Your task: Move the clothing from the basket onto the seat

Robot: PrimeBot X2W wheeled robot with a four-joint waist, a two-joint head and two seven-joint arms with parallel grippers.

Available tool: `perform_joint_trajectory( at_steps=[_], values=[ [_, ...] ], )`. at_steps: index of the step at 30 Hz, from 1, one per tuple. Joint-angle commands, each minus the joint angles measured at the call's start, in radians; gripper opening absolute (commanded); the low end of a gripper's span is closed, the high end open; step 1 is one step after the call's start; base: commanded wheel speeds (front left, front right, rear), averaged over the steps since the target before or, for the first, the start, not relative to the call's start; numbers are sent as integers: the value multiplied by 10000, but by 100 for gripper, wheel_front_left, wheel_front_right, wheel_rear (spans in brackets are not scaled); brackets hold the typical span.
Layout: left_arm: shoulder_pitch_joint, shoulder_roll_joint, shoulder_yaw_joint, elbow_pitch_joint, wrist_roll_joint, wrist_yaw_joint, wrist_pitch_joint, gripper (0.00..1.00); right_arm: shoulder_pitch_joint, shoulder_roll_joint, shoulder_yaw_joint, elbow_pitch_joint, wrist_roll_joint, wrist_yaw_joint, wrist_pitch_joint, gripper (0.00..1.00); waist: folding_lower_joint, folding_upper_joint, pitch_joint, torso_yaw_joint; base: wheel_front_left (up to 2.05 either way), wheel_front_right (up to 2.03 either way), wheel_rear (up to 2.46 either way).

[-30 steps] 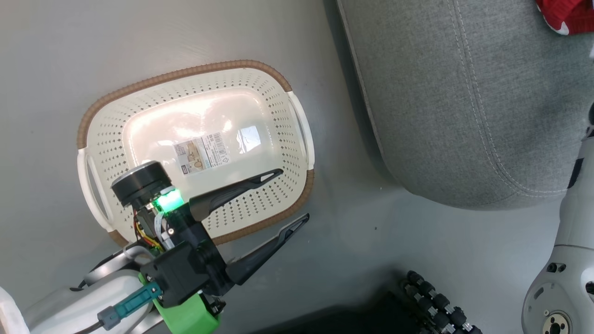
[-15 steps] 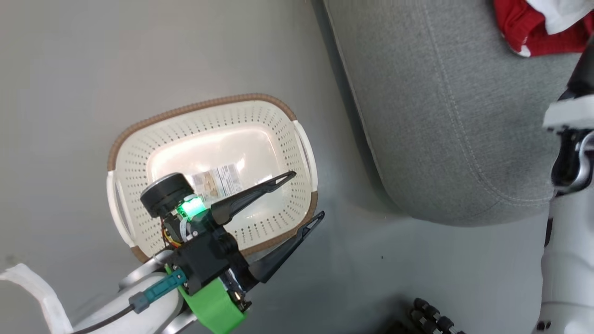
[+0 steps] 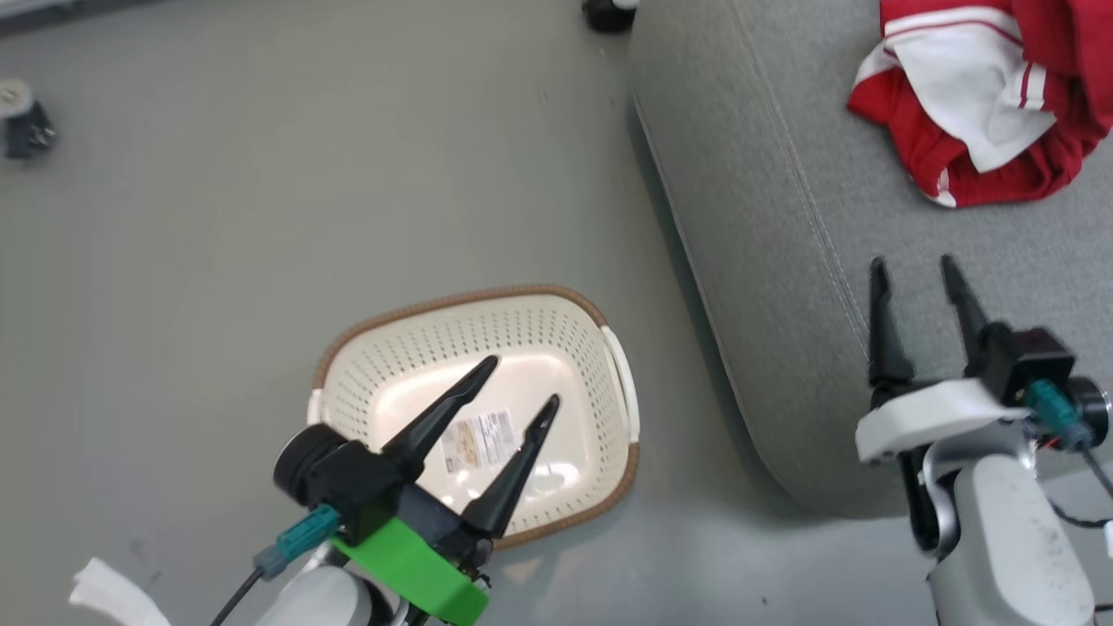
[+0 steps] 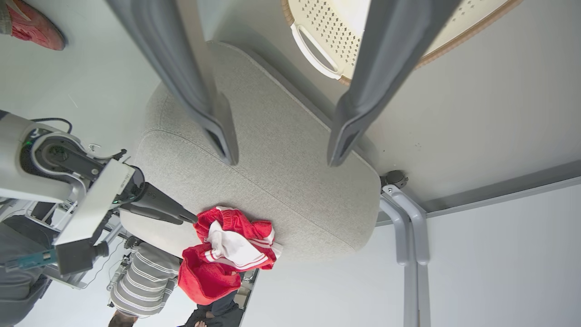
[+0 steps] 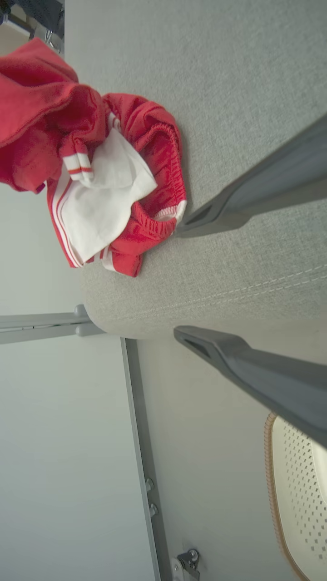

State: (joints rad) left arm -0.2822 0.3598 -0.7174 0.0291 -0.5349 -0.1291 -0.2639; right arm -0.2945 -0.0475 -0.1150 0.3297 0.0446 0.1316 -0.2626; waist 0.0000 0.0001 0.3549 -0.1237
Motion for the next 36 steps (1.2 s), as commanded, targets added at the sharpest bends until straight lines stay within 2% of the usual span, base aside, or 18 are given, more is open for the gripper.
perform_joint_trajectory(
  at_steps=[1,4,8,14,18,25,36],
  values=[
    [486,-197,379,217,12,-31,-2,100,416,-53,260,-139,-57,-18,-30,100,0,-1,-1705,1246,0,0,0],
    [1251,-641,1373,679,177,-27,-2,100,1037,-49,928,-288,256,-18,-30,100,0,-1,-2404,1584,0,0,0],
    [2209,-1504,2970,972,207,-26,1,100,1708,-56,1694,-635,588,-18,-32,100,0,-1,-3223,1943,0,0,0],
    [3347,-2445,5313,791,1513,162,-1,100,2608,-56,2298,-1582,1153,-18,-30,100,0,-1,-4050,2121,0,0,0],
    [4033,-2823,6393,463,2218,122,-2,100,3200,-41,2563,-1950,1128,-18,-30,100,0,-1,-4474,2089,0,0,0],
    [4928,-2967,6763,-11,3123,-17,-1,100,3889,-45,2547,-2346,983,-18,-31,100,0,-1,-4686,1906,0,0,0],
    [5399,-2889,6192,95,3373,-38,-1,100,4680,-44,2379,-2552,910,-18,-31,100,0,-1,-4699,1662,0,0,0]
  ],
)
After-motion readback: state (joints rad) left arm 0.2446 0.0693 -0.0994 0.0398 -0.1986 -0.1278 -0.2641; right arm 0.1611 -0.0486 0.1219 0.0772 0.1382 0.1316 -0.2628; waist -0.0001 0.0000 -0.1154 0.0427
